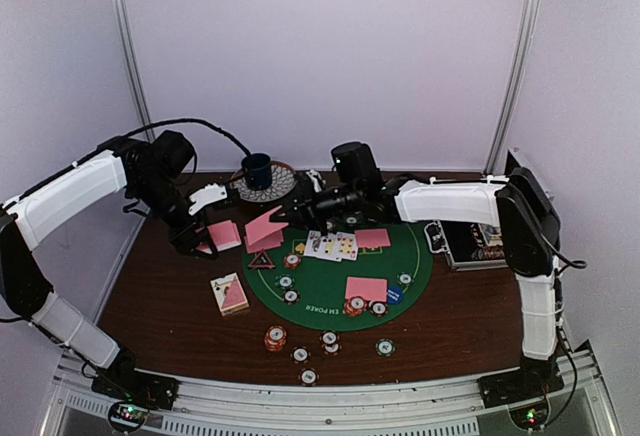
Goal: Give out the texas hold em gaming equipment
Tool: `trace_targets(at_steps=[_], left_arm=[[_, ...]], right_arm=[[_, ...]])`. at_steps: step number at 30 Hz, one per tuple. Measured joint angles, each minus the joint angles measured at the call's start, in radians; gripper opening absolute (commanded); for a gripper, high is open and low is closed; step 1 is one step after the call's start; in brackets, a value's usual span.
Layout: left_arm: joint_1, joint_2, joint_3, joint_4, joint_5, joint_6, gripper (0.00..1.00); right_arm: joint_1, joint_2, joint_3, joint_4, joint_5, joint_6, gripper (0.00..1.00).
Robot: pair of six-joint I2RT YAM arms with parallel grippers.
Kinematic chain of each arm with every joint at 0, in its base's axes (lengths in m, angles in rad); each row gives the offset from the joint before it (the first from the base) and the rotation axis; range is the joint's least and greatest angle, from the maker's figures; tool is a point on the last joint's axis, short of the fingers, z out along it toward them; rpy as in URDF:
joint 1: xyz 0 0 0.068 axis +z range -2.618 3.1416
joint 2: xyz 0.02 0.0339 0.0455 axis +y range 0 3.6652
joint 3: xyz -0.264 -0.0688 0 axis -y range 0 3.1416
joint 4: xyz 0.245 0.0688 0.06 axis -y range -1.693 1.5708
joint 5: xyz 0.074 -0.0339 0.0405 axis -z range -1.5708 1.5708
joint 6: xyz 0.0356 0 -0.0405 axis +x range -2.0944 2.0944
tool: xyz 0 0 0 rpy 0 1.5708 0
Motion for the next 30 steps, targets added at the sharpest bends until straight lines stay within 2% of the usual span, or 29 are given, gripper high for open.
trace_targets(at_steps=[5,10,15,27,30], left_arm=[[0.000,0.000,-0.008,0.001,-0.011,0.005,0.00],[0.000,-0.001,-0.024,0.003,-0.023,0.010,0.00],[0.002,-0.012,-0.045,0.003,-0.031,0.010,0.00],[0.027,-0.032,-0.077,0.006,-0.037,0.013,0.00],[0.027,-0.033,-0.077,0.006,-0.037,0.013,0.00]], right_arm=[[-0.107,-0.098,-0.120,-0.069,-0.001,-0.077,0.00],[-0.276,-0.196,-0.217,-0.189,0.017,-0.213,0.00],[-0.409,-0.202,-0.263,-0.323,0.076,-0.364,0.00],[-0.418,-0.107,-0.266,-0.463,0.182,-0.548,0.00],[-0.418,-0.106,-0.266,-0.477,0.206,-0.572,0.08]])
